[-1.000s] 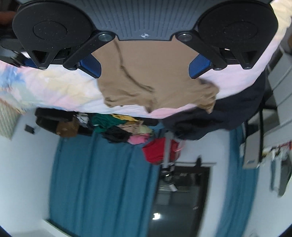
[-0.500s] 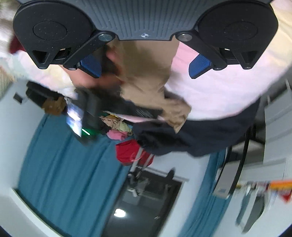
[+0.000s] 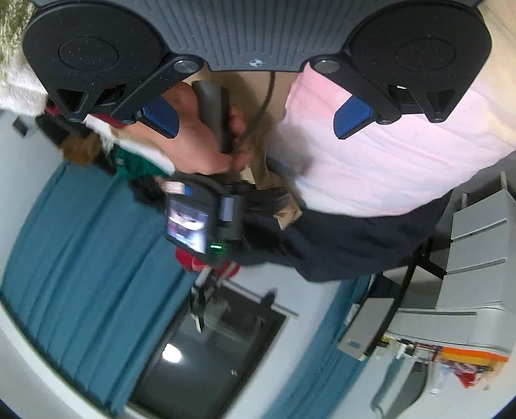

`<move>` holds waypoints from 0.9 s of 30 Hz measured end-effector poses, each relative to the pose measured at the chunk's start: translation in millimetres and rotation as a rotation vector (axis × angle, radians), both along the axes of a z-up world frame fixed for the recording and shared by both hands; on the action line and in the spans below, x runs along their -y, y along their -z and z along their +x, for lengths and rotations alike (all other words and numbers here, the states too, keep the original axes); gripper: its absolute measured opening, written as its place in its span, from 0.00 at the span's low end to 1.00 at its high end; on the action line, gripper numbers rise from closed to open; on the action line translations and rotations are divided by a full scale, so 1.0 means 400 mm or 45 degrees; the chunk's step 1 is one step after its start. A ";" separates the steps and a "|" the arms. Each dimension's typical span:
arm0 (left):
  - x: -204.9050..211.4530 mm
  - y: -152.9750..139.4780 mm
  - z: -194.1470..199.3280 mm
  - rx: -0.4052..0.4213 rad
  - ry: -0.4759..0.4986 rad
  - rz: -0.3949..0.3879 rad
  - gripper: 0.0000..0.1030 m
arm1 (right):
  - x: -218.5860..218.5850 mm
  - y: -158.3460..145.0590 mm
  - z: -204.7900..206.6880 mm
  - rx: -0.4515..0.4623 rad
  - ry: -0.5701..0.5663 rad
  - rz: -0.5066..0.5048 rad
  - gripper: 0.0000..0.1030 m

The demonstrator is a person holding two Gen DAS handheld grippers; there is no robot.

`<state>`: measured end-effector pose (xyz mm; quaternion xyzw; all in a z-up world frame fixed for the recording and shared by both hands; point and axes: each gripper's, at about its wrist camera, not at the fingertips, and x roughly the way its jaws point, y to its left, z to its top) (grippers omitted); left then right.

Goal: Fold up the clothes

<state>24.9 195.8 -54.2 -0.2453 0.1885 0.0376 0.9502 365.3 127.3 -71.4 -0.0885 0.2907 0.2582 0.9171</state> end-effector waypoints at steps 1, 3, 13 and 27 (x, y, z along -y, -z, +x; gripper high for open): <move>-0.002 -0.003 -0.003 -0.003 0.016 -0.025 1.00 | 0.017 -0.023 -0.005 0.027 0.013 0.027 0.12; -0.002 -0.001 -0.006 -0.015 0.076 -0.093 1.00 | 0.063 -0.068 -0.007 0.090 0.053 0.061 0.12; 0.075 -0.013 -0.021 0.018 0.270 -0.046 1.00 | 0.521 -0.124 -0.079 0.217 0.607 0.435 0.11; 0.166 0.020 0.040 -0.102 0.360 0.211 1.00 | 0.705 -0.012 -0.126 0.000 0.759 0.511 0.88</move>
